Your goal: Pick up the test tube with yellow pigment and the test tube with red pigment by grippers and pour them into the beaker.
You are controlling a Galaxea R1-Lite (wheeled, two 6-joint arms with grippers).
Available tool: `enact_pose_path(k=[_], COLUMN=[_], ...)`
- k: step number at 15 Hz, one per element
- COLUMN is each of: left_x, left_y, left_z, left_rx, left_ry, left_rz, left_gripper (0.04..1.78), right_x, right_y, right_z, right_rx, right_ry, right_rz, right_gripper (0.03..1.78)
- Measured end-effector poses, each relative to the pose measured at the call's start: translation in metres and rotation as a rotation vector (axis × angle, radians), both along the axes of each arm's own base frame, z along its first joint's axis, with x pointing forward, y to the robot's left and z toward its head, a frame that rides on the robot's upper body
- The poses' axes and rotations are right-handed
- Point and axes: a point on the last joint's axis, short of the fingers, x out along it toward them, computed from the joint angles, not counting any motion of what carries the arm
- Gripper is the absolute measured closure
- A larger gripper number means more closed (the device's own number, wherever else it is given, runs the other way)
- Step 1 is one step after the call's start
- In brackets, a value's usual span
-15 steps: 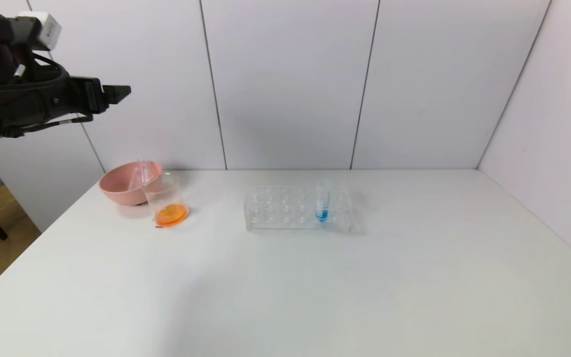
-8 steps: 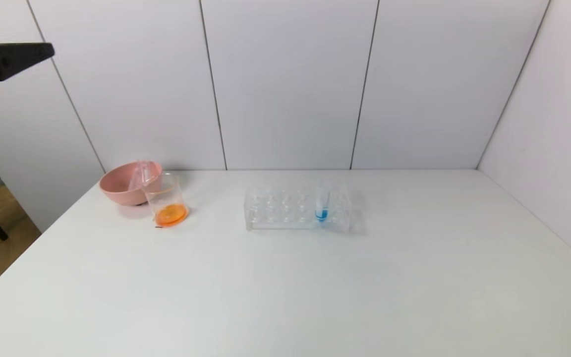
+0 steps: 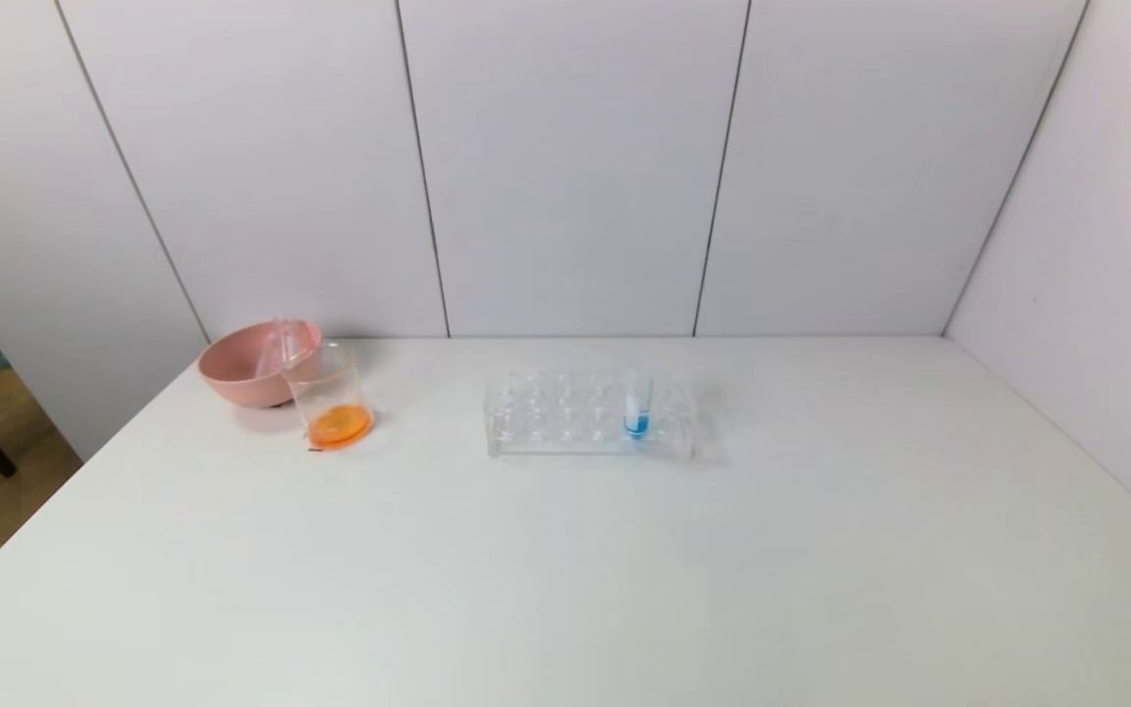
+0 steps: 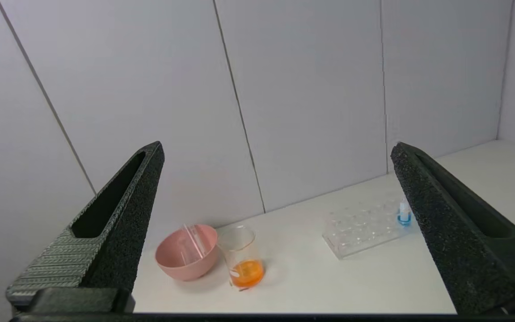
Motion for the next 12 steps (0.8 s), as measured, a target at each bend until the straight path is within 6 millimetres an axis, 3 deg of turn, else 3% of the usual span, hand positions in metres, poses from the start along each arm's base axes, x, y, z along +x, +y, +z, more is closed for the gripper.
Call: enact_pose_path(k=[2,4,8,12], left_x=[-0.031,-0.043,-0.023,0.000], left_y=[-0.001,-0.002,-0.002,-0.001], left_z=[-0.019,-0.043,-0.101,-0.170], left_rx=[0.059,0.147,0.203,0.183], left_ry=[-0.106,-0.209,-0.299,-0.260], left_rz=[0.015,0.036,0.049,0.033], left_gripper=[0.05,0.05,0.05,0.05], right_x=[0.000,0.000,0.000,0.000], right_y=[0.000,0.000,0.000,0.000], right_z=[0.000,0.000,0.000,0.000], right_rx=[0.000,0.000,0.000,0.000], right_ry=[0.000,0.000,0.000,0.000], right_rz=[0.000,0.000,0.000,0.000], right_gripper=[0.11,0.11,0.11,0.11])
